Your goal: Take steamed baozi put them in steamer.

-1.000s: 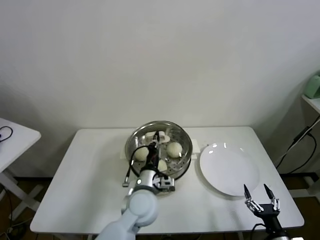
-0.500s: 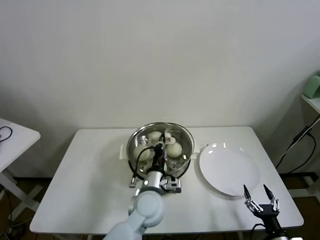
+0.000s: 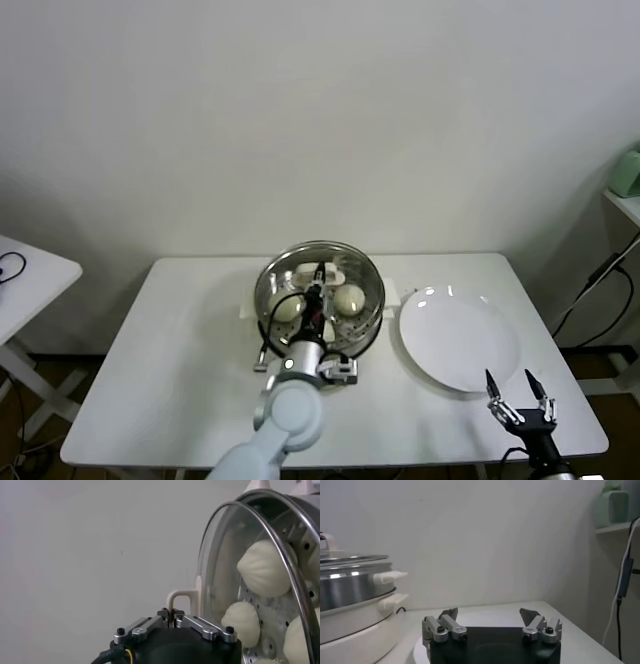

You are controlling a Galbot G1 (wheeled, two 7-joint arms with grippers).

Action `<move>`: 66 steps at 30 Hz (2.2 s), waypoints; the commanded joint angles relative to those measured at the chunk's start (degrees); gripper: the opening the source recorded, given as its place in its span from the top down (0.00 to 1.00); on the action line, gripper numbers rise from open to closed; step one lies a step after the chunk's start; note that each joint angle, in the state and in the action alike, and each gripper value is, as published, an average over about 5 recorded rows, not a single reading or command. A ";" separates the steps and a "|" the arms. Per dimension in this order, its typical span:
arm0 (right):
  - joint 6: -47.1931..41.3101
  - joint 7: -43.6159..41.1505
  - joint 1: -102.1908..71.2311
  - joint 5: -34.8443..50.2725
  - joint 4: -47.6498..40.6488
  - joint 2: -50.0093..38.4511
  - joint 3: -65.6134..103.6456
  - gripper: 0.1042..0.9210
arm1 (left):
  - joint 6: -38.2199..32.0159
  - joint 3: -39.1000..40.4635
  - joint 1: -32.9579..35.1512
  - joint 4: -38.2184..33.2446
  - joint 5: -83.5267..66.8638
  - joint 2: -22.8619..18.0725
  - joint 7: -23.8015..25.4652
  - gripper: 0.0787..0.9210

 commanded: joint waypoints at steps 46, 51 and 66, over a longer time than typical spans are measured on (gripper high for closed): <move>0.35 -0.68 1.18 0.20 -1.78 0.56 -1.05 0.12 | -5.50 -4.17 9.53 -14.14 -19.82 5.75 -9.39 0.21; 1.13 -0.39 1.28 0.09 -2.12 0.41 -1.57 0.12 | -11.58 -6.65 13.69 -18.27 -35.00 6.45 -13.95 0.12; 1.53 0.56 1.93 -2.74 -2.15 0.54 -2.57 0.12 | -33.41 -40.41 30.45 -19.16 -91.21 5.82 -4.53 0.12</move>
